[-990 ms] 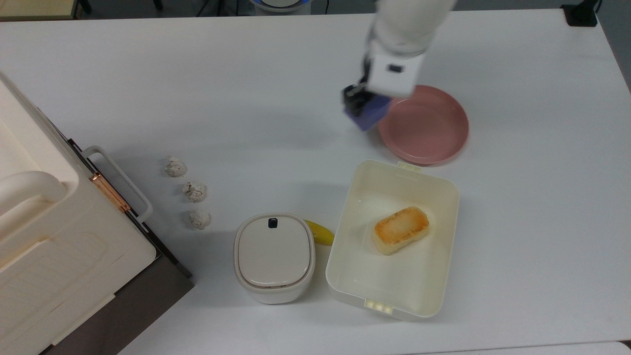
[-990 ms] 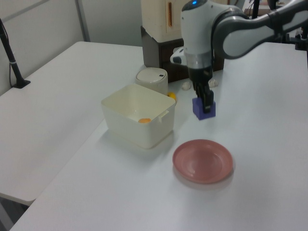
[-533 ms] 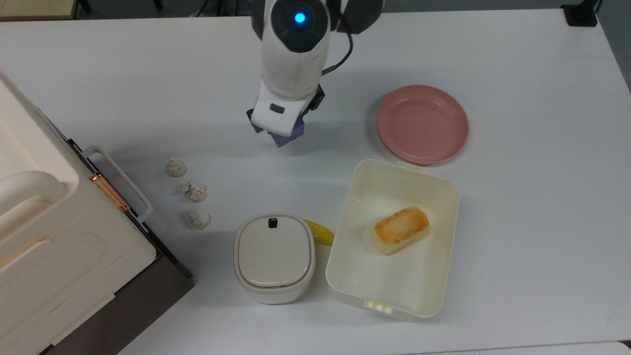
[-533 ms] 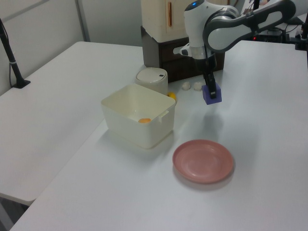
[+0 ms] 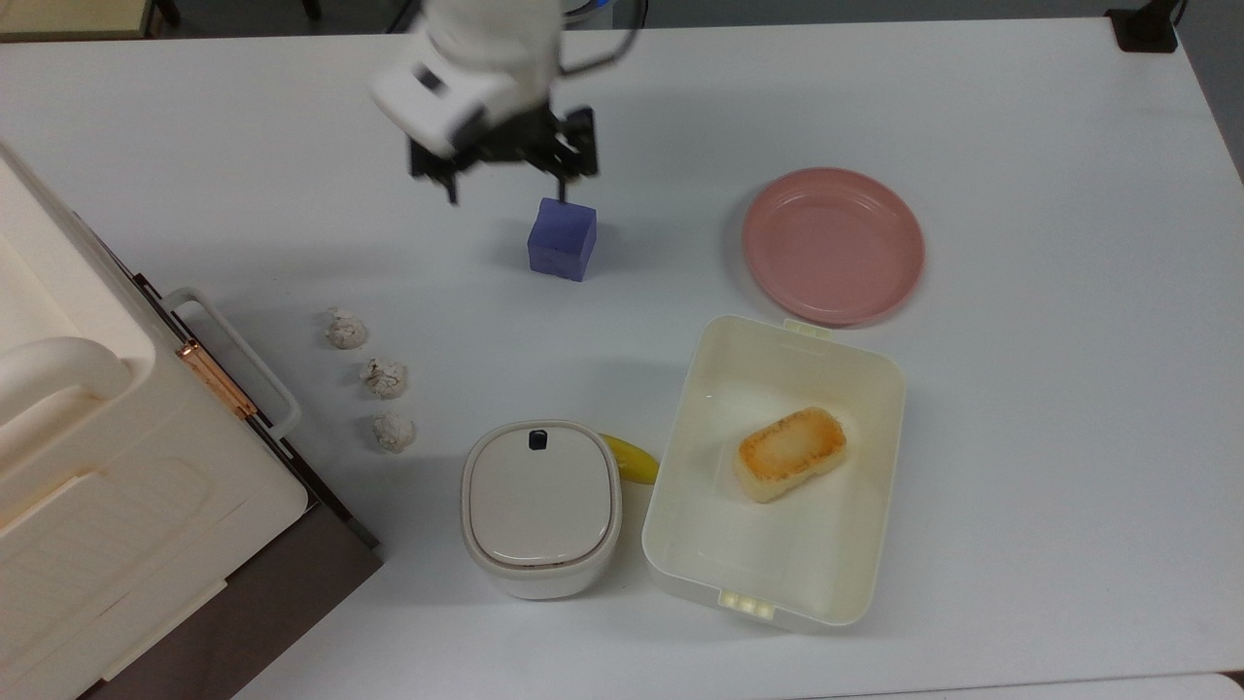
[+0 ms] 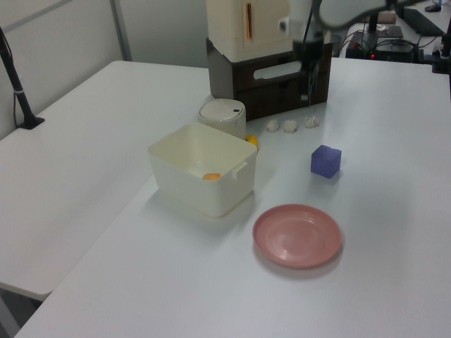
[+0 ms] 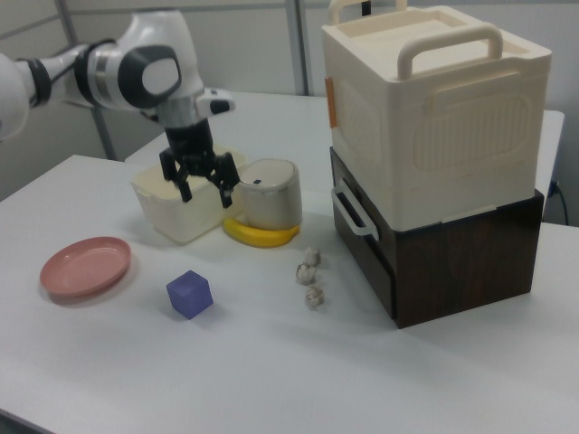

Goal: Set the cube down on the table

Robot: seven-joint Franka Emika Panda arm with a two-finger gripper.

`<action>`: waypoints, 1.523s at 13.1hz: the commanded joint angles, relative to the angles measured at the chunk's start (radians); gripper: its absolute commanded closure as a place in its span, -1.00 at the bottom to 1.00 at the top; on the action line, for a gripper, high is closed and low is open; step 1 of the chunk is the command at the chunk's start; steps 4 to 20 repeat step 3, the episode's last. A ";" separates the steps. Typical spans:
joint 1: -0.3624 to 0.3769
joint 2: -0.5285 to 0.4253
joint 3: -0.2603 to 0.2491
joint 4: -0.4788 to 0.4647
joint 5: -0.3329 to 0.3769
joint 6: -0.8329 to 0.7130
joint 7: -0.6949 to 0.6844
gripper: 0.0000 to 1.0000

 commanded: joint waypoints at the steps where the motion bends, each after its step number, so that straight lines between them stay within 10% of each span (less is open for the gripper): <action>1: -0.100 -0.120 0.040 -0.035 0.014 -0.094 0.055 -1.00; 20: -0.148 -0.152 0.069 -0.035 0.014 -0.106 0.058 -1.00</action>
